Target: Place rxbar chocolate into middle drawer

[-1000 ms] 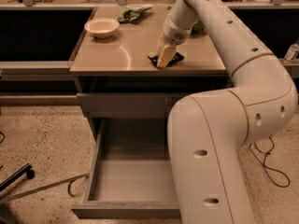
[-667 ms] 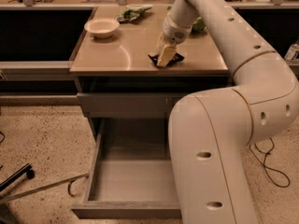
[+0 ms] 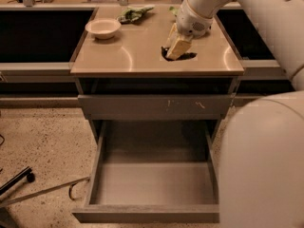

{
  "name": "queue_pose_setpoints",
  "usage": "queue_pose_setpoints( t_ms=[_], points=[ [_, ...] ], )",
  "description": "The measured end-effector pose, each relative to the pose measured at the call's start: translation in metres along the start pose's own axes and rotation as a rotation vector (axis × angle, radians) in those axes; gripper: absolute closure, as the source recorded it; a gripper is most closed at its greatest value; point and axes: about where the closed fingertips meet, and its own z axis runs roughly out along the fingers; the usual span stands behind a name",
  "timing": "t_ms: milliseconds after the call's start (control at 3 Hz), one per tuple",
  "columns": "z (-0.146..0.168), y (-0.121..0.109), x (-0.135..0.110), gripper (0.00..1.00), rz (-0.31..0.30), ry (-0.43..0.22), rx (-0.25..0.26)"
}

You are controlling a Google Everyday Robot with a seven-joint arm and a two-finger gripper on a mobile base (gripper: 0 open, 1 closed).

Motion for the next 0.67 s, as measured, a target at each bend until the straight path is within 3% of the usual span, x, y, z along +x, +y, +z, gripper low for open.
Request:
queue_pose_setpoints(
  t_ms=[333,667],
  points=[
    [-0.011,0.031,-0.02,1.0,-0.019,-0.069,0.052],
    [0.013,0.07,-0.019,1.0,-0.016,-0.122,0.048]
  ],
)
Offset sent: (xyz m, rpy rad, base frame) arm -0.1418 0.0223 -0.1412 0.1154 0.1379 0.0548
